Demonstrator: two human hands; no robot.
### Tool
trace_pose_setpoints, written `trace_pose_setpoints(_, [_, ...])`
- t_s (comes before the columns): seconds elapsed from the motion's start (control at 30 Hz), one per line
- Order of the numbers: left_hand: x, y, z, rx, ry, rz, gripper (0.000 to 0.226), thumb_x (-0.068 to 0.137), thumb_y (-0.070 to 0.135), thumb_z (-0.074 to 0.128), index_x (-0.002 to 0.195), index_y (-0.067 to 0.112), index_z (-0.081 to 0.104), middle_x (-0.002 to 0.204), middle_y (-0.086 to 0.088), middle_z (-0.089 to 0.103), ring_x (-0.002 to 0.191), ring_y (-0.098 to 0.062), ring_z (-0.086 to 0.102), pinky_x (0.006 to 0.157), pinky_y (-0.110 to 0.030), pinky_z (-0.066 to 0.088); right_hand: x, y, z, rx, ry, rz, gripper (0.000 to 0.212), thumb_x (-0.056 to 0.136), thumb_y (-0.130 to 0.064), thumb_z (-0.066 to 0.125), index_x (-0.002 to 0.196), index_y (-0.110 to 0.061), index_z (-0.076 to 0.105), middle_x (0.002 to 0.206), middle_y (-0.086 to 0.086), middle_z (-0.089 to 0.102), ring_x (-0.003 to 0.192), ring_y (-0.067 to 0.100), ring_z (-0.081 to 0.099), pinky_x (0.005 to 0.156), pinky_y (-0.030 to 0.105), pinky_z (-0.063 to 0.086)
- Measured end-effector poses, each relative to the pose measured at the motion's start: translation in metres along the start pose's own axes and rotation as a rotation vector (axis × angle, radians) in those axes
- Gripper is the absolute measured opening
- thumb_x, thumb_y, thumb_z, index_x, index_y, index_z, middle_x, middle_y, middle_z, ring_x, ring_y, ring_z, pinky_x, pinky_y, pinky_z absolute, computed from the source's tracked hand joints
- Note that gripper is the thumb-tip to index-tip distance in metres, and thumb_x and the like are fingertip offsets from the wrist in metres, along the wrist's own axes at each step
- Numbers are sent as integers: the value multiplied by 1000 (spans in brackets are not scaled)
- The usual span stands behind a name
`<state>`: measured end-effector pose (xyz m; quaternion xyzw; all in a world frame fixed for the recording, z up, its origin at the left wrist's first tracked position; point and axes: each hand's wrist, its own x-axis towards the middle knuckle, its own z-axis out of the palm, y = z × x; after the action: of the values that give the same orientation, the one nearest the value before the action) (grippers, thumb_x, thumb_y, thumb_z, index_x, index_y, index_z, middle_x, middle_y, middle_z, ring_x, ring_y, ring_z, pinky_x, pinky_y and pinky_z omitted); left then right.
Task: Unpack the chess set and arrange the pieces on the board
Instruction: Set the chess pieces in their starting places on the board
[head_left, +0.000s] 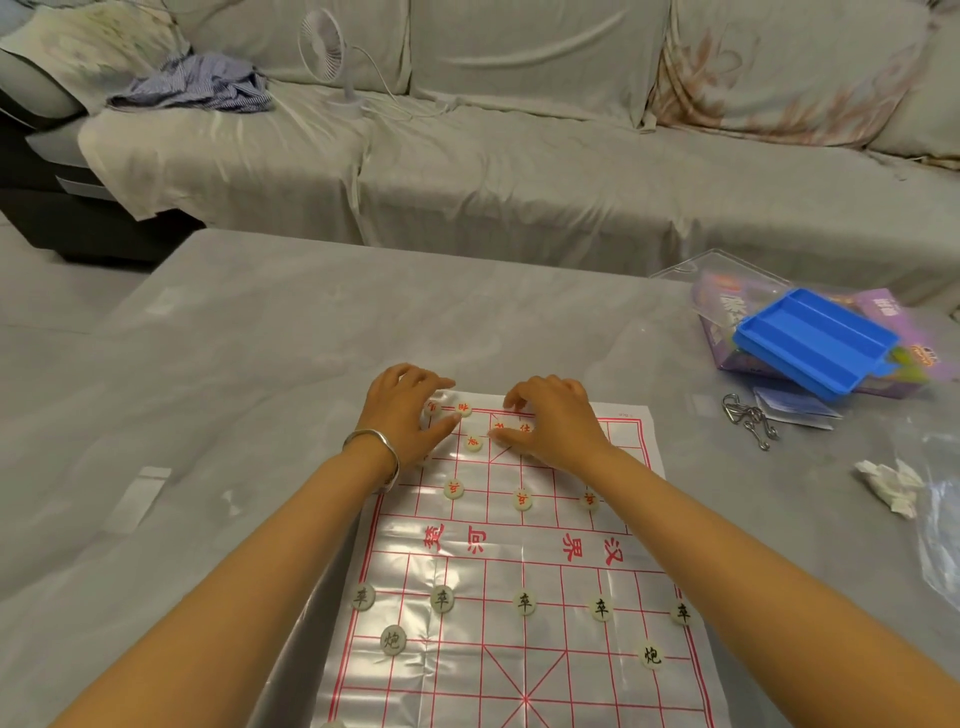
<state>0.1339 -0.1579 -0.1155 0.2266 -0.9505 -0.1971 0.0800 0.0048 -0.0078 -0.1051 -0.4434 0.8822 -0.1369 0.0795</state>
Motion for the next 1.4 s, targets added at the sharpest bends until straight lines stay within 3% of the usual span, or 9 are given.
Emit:
trace_pose_setpoints(0.1, [7, 5, 1, 28, 2, 6, 41, 88, 47, 52, 125, 29, 53, 128, 5, 50, 129, -18, 31, 108, -32, 21, 5, -1, 4, 0, 33, 23, 35, 82, -49, 64, 105, -22, 67, 111, -3, 61, 105, 16, 51, 101, 31, 29])
trace_pose_setpoints(0.3, [16, 11, 4, 76, -27, -37, 43, 84, 48, 58, 122, 30, 56, 120, 8, 58, 122, -17, 37, 102, -31, 25, 12, -1, 4, 63, 32, 20, 31, 86, -37, 64, 114, -24, 66, 116, -2, 62, 109, 17, 50, 100, 29, 29])
trace_pose_setpoints(0.93, [22, 10, 9, 30, -20, -106, 38, 81, 44, 64, 116, 31, 61, 117, 4, 58, 119, -20, 38, 100, -29, 28, 14, -3, 8, 146, 48, 55, 34, 84, -39, 65, 114, -23, 65, 116, -3, 62, 108, 15, 50, 93, 26, 33])
trace_pose_setpoints(1.1, [13, 14, -1, 34, 6, 1, 40, 82, 46, 61, 118, 29, 59, 118, 7, 58, 119, -16, 41, 101, -30, 26, 4, 25, -17, 281, 78, 77, 27, 89, -31, 60, 115, -22, 61, 124, -2, 56, 112, 15, 51, 93, 25, 40])
trace_pose_setpoints(1.2, [1, 13, -8, 82, -33, 97, 42, 81, 52, 59, 117, 31, 60, 120, 8, 58, 117, -14, 42, 99, -28, 27, -9, 44, -30, 206, 0, 81, 29, 94, -29, 52, 122, -24, 57, 135, -4, 50, 123, 16, 45, 99, 26, 35])
trace_pose_setpoints(1.4, [-12, 25, -9, 257, -183, 122, 42, 83, 52, 57, 121, 34, 58, 125, 9, 57, 118, -15, 43, 103, -30, 27, -37, 46, -29, 169, -223, 62, 39, 99, -31, 41, 138, -26, 42, 144, -5, 43, 128, 18, 44, 103, 31, 38])
